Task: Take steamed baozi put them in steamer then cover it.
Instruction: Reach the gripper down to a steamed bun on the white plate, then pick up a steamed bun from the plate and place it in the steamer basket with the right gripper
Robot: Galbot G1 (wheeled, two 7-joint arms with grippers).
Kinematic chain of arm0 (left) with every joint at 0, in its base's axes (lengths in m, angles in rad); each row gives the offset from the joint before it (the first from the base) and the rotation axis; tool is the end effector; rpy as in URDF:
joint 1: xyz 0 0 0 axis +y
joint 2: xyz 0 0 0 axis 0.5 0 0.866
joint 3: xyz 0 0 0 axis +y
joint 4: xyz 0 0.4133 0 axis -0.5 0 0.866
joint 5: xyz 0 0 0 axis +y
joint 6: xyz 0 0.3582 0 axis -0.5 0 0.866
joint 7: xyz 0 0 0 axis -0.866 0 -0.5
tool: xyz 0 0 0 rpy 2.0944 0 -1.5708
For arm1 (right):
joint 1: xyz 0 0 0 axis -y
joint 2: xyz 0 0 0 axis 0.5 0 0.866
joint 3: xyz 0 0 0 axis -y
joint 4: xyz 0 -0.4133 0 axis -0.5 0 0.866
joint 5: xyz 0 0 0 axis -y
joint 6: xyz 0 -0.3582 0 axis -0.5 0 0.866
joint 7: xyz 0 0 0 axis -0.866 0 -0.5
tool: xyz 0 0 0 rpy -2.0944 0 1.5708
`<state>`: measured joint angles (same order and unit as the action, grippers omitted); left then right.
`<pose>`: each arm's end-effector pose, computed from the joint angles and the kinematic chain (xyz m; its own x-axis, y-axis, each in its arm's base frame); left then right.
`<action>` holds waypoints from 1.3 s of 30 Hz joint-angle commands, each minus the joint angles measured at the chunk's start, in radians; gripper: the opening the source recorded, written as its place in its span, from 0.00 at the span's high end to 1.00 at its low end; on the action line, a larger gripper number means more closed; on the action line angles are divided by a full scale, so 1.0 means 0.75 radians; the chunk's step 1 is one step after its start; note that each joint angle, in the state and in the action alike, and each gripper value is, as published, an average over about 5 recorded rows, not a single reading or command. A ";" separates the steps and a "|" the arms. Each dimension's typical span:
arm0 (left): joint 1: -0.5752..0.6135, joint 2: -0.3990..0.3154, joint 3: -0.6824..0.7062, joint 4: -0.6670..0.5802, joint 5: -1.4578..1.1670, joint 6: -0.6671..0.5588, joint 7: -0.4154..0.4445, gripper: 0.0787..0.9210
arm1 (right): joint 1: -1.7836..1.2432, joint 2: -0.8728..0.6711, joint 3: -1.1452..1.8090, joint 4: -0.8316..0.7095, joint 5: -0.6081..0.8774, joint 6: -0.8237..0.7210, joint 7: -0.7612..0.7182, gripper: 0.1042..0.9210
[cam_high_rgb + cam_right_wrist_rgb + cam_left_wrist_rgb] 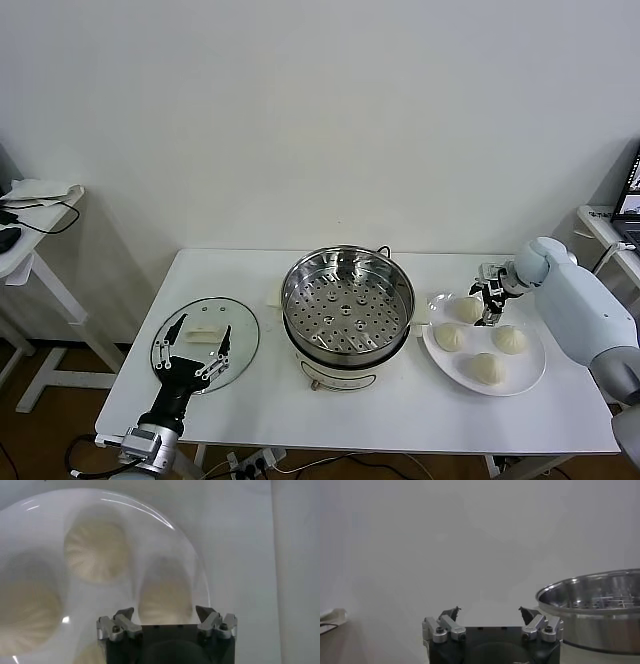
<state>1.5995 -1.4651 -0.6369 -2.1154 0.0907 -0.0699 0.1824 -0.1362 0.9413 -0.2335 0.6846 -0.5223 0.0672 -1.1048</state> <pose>0.1423 0.0585 -0.3494 -0.9881 0.1516 -0.0250 0.1409 0.9589 0.2462 0.6145 -0.2809 -0.2683 -0.2941 -0.0801 0.9524 -0.9541 0.0832 -0.2876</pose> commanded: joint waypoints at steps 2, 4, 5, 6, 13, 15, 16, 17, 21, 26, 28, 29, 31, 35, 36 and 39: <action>0.004 -0.004 0.003 -0.005 0.012 -0.006 0.000 0.12 | 0.001 0.023 0.025 -0.029 -0.036 0.006 -0.003 0.14; 0.007 -0.005 0.003 -0.007 0.014 -0.007 0.000 0.12 | -0.003 0.024 0.027 -0.030 -0.039 0.007 -0.003 0.18; 0.008 -0.005 0.003 -0.009 0.015 -0.007 0.000 0.12 | -0.005 0.025 0.029 -0.030 -0.041 0.007 -0.002 0.21; 0.010 -0.005 0.003 -0.010 0.016 -0.008 0.000 0.12 | -0.007 0.025 0.032 -0.031 -0.042 0.008 -0.001 0.23; 0.018 -0.009 0.007 -0.018 0.025 -0.014 -0.002 0.12 | -0.016 0.020 0.040 -0.015 -0.041 0.011 0.007 0.30; 0.019 -0.010 0.009 -0.019 0.027 -0.016 -0.002 0.12 | -0.018 0.012 0.036 -0.005 -0.038 0.013 0.006 0.30; 0.020 -0.011 0.009 -0.019 0.028 -0.017 -0.003 0.12 | -0.018 0.006 0.033 0.002 -0.034 0.015 0.005 0.30; 0.021 -0.011 0.010 -0.020 0.029 -0.017 -0.003 0.12 | -0.018 -0.003 0.029 0.012 -0.027 0.018 0.002 0.30; 0.024 -0.010 0.012 -0.026 0.030 -0.017 -0.004 0.12 | -0.005 -0.072 -0.031 0.101 0.051 0.029 -0.020 0.30; 0.027 -0.003 0.015 -0.032 0.030 -0.014 -0.004 0.12 | 0.109 -0.277 -0.276 0.390 0.296 0.093 -0.082 0.30; 0.027 0.001 0.019 -0.032 0.031 -0.012 -0.004 0.12 | 0.184 -0.355 -0.366 0.513 0.362 0.148 -0.115 0.30; 0.027 0.004 0.020 -0.032 0.031 -0.011 -0.004 0.12 | 0.231 -0.392 -0.409 0.576 0.390 0.189 -0.134 0.30; 0.028 0.009 0.022 -0.032 0.031 -0.010 -0.004 0.12 | 0.329 -0.443 -0.479 0.683 0.431 0.274 -0.182 0.30; 0.031 0.015 0.025 -0.037 0.034 -0.008 -0.004 0.12 | 0.591 -0.485 -0.677 0.857 0.488 0.416 -0.265 0.30; 0.031 0.015 0.027 -0.040 0.037 -0.008 -0.004 0.12 | 0.648 -0.485 -0.733 0.888 0.501 0.436 -0.273 0.30; 0.036 0.013 0.030 -0.050 0.048 -0.009 -0.003 0.12 | 0.836 -0.456 -0.900 0.962 0.547 0.496 -0.286 0.30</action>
<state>1.6233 -1.4555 -0.6171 -2.1454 0.1169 -0.0769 0.1790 0.1675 0.6817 -0.6056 1.1449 -0.2432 0.2853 -1.2432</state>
